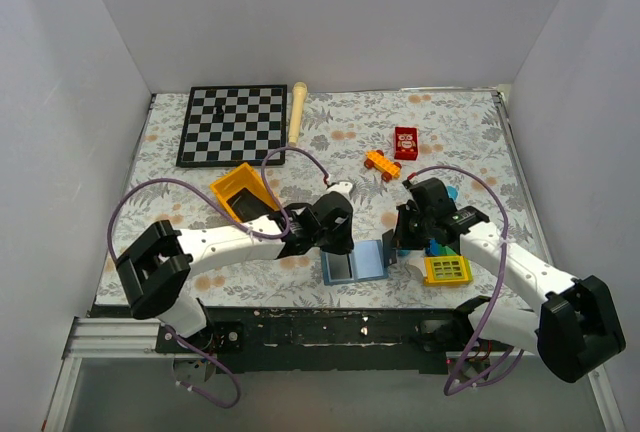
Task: Put the credit cards into the card holder
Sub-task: Turn over the card slot in the card holder.
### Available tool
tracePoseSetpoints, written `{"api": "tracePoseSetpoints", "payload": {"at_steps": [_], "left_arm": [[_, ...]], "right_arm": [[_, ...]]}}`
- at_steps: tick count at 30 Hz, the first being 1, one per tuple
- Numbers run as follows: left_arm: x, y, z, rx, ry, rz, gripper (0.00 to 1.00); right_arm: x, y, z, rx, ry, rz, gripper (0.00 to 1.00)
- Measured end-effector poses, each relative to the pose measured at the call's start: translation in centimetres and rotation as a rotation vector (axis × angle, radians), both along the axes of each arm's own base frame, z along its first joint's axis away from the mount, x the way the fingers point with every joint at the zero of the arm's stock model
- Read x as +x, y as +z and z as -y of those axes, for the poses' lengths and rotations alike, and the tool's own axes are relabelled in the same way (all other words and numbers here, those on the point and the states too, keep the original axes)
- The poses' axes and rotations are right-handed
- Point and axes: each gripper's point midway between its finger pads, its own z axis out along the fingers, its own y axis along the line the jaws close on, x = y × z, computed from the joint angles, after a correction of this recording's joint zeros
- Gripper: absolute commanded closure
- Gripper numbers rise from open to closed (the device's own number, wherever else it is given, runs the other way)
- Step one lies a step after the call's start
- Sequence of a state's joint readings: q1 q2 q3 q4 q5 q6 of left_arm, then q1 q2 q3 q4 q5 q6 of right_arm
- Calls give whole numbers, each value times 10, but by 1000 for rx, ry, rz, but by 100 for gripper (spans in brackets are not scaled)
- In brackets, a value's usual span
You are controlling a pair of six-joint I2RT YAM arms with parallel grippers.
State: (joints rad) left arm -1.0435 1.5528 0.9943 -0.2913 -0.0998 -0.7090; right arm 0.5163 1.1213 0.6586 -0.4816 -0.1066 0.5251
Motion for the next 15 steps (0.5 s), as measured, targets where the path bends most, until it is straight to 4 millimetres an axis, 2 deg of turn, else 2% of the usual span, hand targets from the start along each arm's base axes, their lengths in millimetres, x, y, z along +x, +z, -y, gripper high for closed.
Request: {"api": "tracePoseSetpoints", "payload": {"at_steps": [4, 9, 15], "left_arm": [[-7, -16, 1, 11, -13, -27, 100], [-20, -44, -9, 68, -21, -72, 100], [-26, -51, -11, 77, -22, -93, 100]], "right_arm": [[0, -1, -2, 6, 12, -5, 99], [0, 0, -7, 27, 24, -5, 99], [2, -1, -12, 47, 36, -6, 99]]}}
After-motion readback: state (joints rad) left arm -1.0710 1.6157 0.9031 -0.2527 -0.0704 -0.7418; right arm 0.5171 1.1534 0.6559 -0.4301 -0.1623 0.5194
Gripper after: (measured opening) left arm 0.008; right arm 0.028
